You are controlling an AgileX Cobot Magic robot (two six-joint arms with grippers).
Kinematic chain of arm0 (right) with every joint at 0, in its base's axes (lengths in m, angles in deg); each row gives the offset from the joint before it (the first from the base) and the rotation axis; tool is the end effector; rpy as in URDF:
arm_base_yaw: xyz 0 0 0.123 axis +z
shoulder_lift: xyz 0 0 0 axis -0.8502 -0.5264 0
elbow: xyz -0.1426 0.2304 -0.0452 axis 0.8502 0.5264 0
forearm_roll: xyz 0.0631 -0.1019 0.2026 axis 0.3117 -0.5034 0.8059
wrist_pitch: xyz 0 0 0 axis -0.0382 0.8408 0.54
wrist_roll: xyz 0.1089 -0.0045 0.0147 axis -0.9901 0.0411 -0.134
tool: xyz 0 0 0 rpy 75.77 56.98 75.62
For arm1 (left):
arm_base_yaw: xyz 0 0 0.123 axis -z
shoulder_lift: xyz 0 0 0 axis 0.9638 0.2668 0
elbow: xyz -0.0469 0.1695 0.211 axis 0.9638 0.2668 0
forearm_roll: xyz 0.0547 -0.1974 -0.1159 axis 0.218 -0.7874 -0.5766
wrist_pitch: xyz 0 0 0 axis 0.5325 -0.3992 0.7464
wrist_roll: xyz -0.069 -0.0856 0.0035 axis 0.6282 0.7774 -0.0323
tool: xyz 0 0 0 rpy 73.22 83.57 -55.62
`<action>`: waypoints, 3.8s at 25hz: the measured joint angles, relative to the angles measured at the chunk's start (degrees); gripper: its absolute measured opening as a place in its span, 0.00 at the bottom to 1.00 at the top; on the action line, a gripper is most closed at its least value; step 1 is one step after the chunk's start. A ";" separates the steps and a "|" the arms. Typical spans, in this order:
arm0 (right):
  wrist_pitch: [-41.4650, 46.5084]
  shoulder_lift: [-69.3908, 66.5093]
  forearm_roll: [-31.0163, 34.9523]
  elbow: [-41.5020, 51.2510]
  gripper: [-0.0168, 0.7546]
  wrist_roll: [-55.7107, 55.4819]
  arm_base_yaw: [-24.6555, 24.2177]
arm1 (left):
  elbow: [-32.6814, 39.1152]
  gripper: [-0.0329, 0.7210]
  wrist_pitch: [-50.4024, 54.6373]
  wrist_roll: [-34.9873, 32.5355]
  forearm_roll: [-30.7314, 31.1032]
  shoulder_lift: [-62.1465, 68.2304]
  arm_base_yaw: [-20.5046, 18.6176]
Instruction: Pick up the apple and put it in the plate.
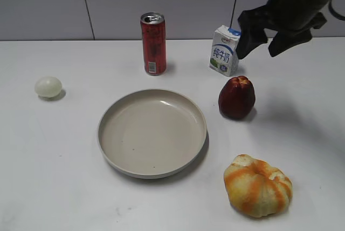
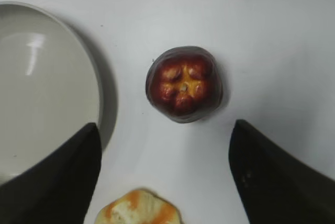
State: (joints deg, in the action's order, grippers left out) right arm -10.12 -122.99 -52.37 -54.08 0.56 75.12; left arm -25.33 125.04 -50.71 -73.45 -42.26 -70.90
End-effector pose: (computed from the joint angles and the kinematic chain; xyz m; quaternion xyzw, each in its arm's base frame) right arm 0.3590 0.1306 0.2355 -0.1050 0.9724 0.1286 0.1637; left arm 0.0073 -0.0130 0.2519 0.0942 0.8583 -0.0433 0.5026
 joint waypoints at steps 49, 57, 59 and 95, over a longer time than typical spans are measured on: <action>9.75 -21.52 -7.87 -25.37 0.73 -11.75 27.76 | 0.00 0.82 0.00 -0.05 0.00 0.00 0.00; 10.50 -26.78 -6.30 -25.37 0.75 -9.41 28.09 | 0.00 0.82 0.00 -0.05 0.00 0.00 0.00; 11.36 -26.79 -3.82 -25.48 0.84 -8.44 28.09 | 0.00 0.82 0.00 -0.05 0.00 0.00 0.00; 15.29 -1.20 -9.38 -20.38 0.78 -7.12 -10.67 | 0.00 0.82 0.00 -0.05 0.00 0.00 0.00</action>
State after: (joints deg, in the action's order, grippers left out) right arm 5.17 -124.20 -61.76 -74.46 -6.56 64.45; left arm -25.33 125.04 -50.76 -73.45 -42.26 -70.90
